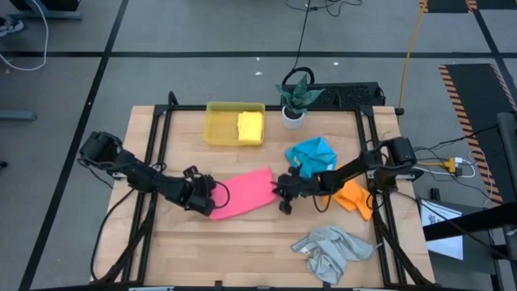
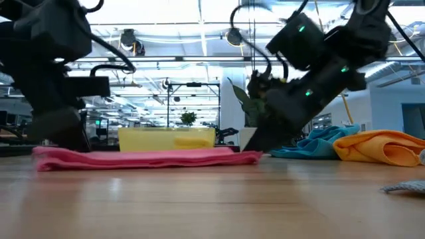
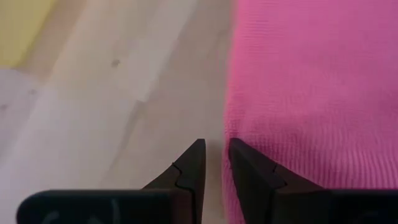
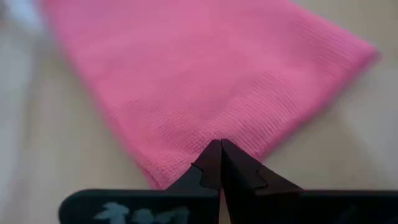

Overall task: Fold microfiber towels
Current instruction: Fold the pink microfiber cloth

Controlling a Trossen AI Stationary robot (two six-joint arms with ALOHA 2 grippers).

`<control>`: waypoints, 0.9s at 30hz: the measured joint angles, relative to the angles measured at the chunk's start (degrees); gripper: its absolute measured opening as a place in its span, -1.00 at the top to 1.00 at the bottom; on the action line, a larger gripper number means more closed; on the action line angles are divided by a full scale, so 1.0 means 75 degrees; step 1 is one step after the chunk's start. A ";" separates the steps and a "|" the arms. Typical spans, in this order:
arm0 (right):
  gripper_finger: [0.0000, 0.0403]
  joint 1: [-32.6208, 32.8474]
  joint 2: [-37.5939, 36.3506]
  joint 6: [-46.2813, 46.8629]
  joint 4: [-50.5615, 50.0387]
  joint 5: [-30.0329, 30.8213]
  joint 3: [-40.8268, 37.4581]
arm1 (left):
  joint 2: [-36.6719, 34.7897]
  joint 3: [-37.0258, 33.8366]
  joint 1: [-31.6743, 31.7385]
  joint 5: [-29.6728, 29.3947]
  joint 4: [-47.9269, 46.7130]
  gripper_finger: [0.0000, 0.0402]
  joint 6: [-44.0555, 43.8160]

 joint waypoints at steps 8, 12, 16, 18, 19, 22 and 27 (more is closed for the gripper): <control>1.00 -0.0693 -0.0519 -0.1270 0.0085 0.1558 0.0003 | -0.0030 0.0740 -0.0810 0.0385 0.0047 0.60 0.0387; 1.00 -0.0331 -0.0854 -0.1351 0.0716 0.1018 0.0003 | -0.0037 0.0948 -0.1027 -0.0334 0.0310 0.60 0.0711; 1.00 0.0258 -0.0642 -0.0960 0.1624 0.0117 0.0006 | -0.0037 0.0931 -0.0940 -0.0686 0.0560 0.60 0.0927; 1.00 0.0508 -0.0330 -0.0740 0.1977 0.0105 0.0006 | -0.0033 0.0830 -0.0818 -0.0575 0.0776 0.60 0.0952; 1.00 0.0588 -0.0155 -0.0635 0.2154 0.0118 0.0006 | -0.0022 0.0757 -0.0760 -0.0437 0.0868 0.60 0.0946; 1.00 0.0662 0.0455 -0.0013 0.2591 0.0385 0.0103 | -0.0013 0.0355 -0.0660 -0.0075 0.1426 0.60 0.0674; 1.00 0.0586 0.1334 0.0425 0.2346 0.0897 0.0639 | -0.0022 -0.0203 -0.0821 0.0748 0.2123 0.60 0.0319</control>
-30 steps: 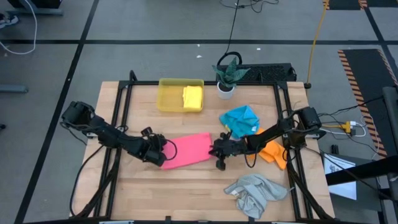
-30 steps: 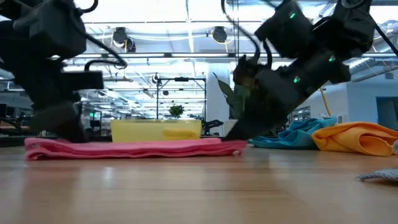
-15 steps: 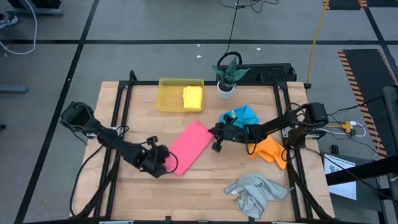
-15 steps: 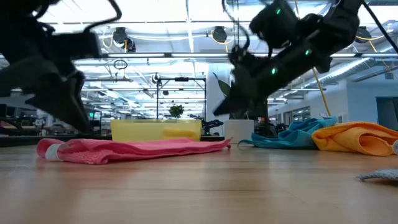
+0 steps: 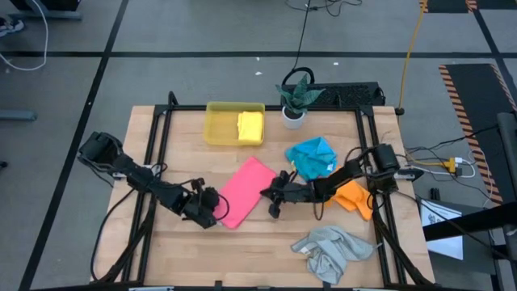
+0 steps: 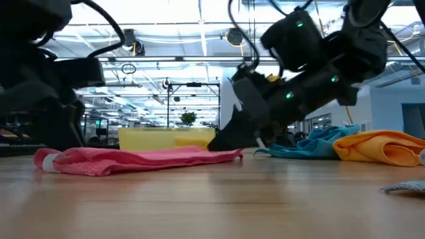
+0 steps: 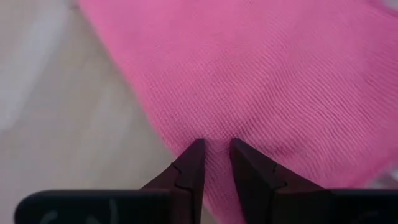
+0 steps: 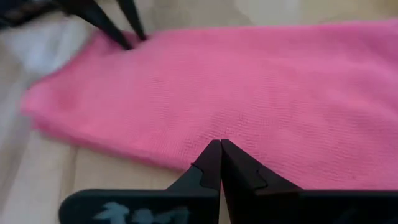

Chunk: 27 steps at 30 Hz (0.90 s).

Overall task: Fold microfiber towels
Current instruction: Fold the pink microfiber cloth

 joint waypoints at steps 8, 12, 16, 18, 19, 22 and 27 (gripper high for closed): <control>1.00 -0.0558 -0.0762 -0.0223 -0.3678 0.0124 0.0715 | 0.0014 -0.0049 -0.1096 0.0754 0.2356 0.60 0.1021; 1.00 -0.0569 -0.1535 -0.0946 -0.4111 0.0607 0.0696 | 0.0014 -0.0043 -0.1663 -0.0021 0.3570 0.60 0.1837; 1.00 -0.0002 -0.1893 -0.1767 -0.3633 0.0463 0.0715 | 0.0027 -0.0043 -0.1965 -0.1568 0.4387 0.60 0.2346; 1.00 0.0338 -0.1840 -0.2152 -0.3336 -0.0093 0.0708 | 0.0203 -0.0029 -0.1978 -0.1967 0.4708 0.60 0.2442; 1.00 0.0522 -0.1764 -0.2341 -0.3171 -0.0363 0.0711 | 0.0336 -0.0034 -0.1978 -0.2099 0.4804 0.60 0.2558; 1.00 0.1056 -0.1461 -0.2758 -0.2852 -0.0684 0.0708 | 0.0871 0.0030 -0.1852 -0.2152 0.5140 0.60 0.3006; 0.94 0.1701 -0.1161 -0.3161 -0.2246 -0.0783 0.0699 | 0.1844 0.0585 -0.1488 -0.1588 0.5291 0.60 0.4216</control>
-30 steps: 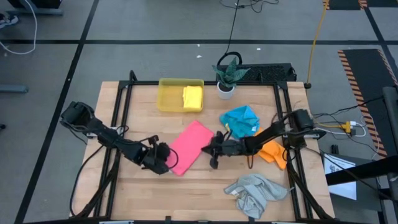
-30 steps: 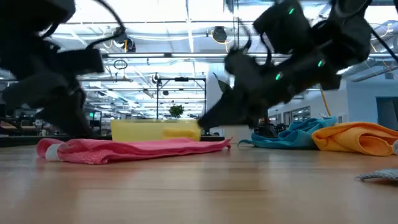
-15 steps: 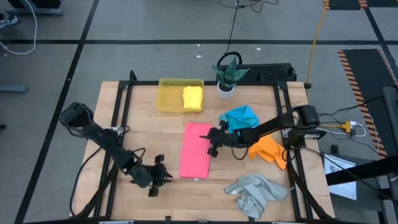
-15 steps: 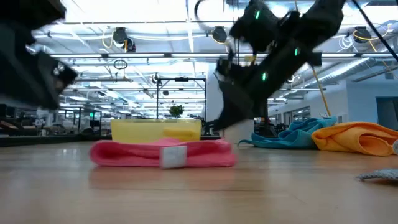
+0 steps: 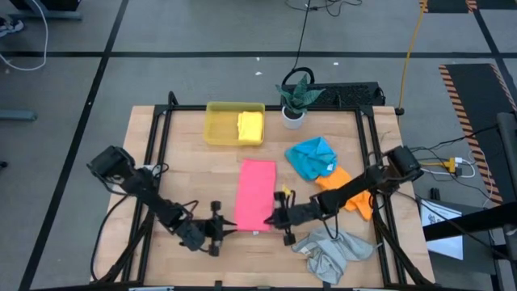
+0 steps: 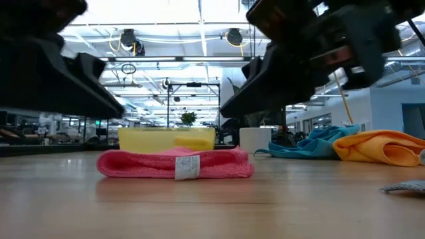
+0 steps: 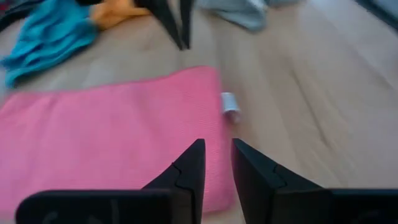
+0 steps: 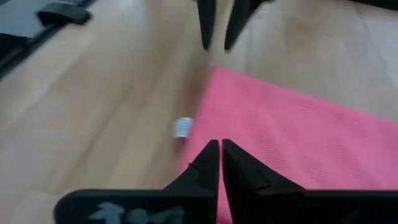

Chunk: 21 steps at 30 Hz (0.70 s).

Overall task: Fold microfiber towels
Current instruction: Fold the pink microfiber cloth

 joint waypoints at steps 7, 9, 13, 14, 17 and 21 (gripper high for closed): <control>0.61 0.0356 0.0008 -0.0146 -0.0053 0.0005 0.0006 | 0.0660 0.0916 0.0250 0.1093 -0.0170 0.55 0.3038; 0.51 0.0362 0.0091 -0.0198 0.0003 0.0016 0.0009 | 0.0691 0.1128 0.0333 0.1178 -0.0485 0.47 0.3407; 0.36 0.0347 0.0367 -0.0436 0.0130 0.0025 0.0006 | 0.0682 0.1323 0.0473 0.1188 -0.1273 0.20 0.3404; 0.34 0.0344 0.0448 -0.0471 0.0156 0.0025 0.0008 | 0.0682 0.1329 0.0513 0.1222 -0.1469 0.13 0.3341; 0.33 0.0347 0.0743 -0.0646 0.0127 0.0026 0.0009 | 0.0682 0.1333 0.0658 0.1308 -0.2189 -0.07 0.2932; 0.41 0.0347 0.1097 -0.0895 0.0248 0.0024 0.0020 | 0.0667 0.1357 0.0759 0.1376 -0.2784 -0.18 0.2551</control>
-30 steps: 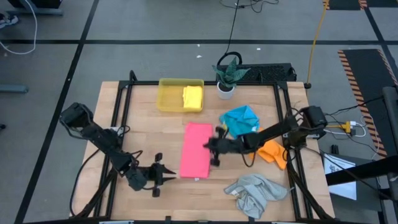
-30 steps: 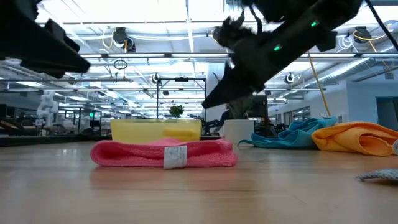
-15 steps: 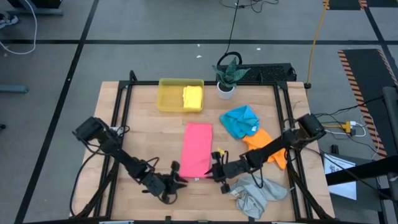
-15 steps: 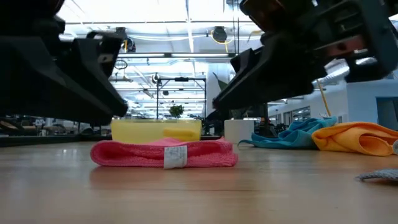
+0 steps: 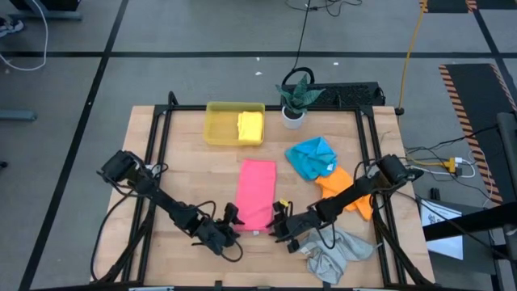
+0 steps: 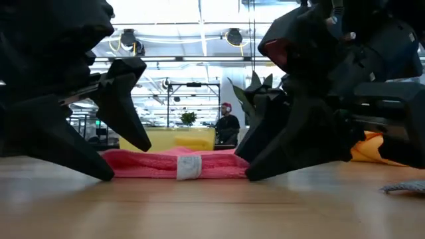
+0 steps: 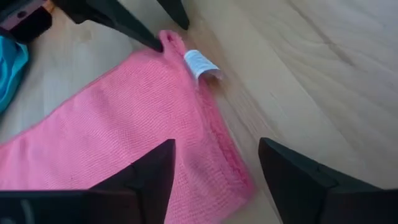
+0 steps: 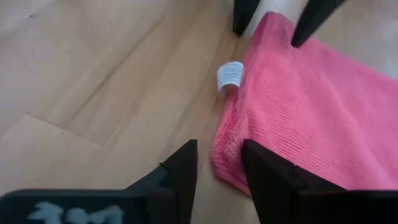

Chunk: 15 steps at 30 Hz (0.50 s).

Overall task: Fold microfiber towels
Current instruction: Fold the pink microfiber cloth

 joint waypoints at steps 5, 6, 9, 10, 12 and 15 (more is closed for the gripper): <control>0.65 -0.0003 0.0086 -0.0182 -0.0021 0.0234 0.0006 | -0.0003 -0.0001 0.0010 0.0130 -0.0068 -0.05 -0.0025; 0.71 0.0002 0.0074 -0.0225 -0.0042 0.0357 0.0006 | -0.0003 -0.0004 0.0010 0.0141 -0.0088 0.01 0.0006; 0.90 0.0033 0.0003 -0.0509 -0.0126 0.0571 0.0002 | -0.0003 -0.0008 0.0004 0.0198 -0.0140 0.26 0.0035; 0.95 0.0043 -0.0025 -0.0528 -0.0141 0.0600 -0.0001 | -0.0003 -0.0013 0.0003 0.0234 -0.0152 0.36 0.0021; 0.97 0.0047 -0.0119 -0.0436 -0.0200 0.0636 -0.0015 | -0.0014 -0.0018 -0.0033 0.0407 -0.0142 0.57 -0.0107; 0.94 0.0161 -0.0401 0.0021 -0.0219 0.0552 -0.0024 | -0.0215 -0.0037 -0.0194 0.0865 -0.0062 0.88 -0.0506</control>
